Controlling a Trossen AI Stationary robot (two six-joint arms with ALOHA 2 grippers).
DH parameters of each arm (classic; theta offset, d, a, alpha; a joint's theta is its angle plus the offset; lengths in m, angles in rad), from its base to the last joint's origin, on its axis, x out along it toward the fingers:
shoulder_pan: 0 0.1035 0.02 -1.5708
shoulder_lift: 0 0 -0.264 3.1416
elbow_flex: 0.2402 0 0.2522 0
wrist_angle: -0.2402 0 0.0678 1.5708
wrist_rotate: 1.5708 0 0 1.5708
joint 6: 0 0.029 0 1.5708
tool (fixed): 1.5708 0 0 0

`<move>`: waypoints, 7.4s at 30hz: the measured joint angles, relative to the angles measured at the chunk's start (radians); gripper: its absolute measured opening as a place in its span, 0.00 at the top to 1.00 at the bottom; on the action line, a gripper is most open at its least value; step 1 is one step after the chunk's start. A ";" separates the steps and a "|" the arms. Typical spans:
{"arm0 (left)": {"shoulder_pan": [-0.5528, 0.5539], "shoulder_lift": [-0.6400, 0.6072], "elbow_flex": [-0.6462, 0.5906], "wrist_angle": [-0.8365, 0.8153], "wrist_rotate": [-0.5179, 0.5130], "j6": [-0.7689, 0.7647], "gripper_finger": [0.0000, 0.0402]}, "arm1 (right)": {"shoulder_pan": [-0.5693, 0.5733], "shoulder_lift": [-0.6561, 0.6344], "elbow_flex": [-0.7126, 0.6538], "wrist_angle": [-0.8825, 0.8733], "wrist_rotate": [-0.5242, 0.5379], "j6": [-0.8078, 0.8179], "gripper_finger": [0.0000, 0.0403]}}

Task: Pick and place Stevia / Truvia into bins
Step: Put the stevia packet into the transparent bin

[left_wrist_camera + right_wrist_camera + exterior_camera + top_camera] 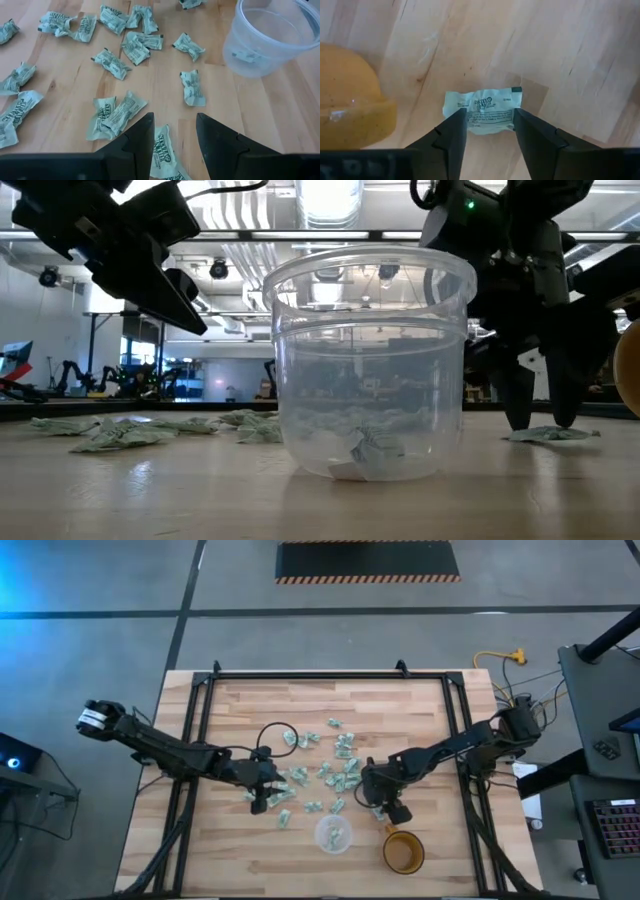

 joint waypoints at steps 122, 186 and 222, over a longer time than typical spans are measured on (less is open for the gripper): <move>0.003 0.347 0.096 -0.003 -0.018 0.002 0.87 | 0.082 -0.105 0.132 0.067 0.431 -0.146 0.82; -0.103 0.409 0.282 0.423 0.201 0.366 1.00 | 0.082 -0.105 0.123 0.059 0.434 -0.111 0.85; -0.004 0.210 0.303 -0.046 -0.115 0.430 0.56 | -0.150 -0.105 0.122 0.033 0.458 -0.164 0.86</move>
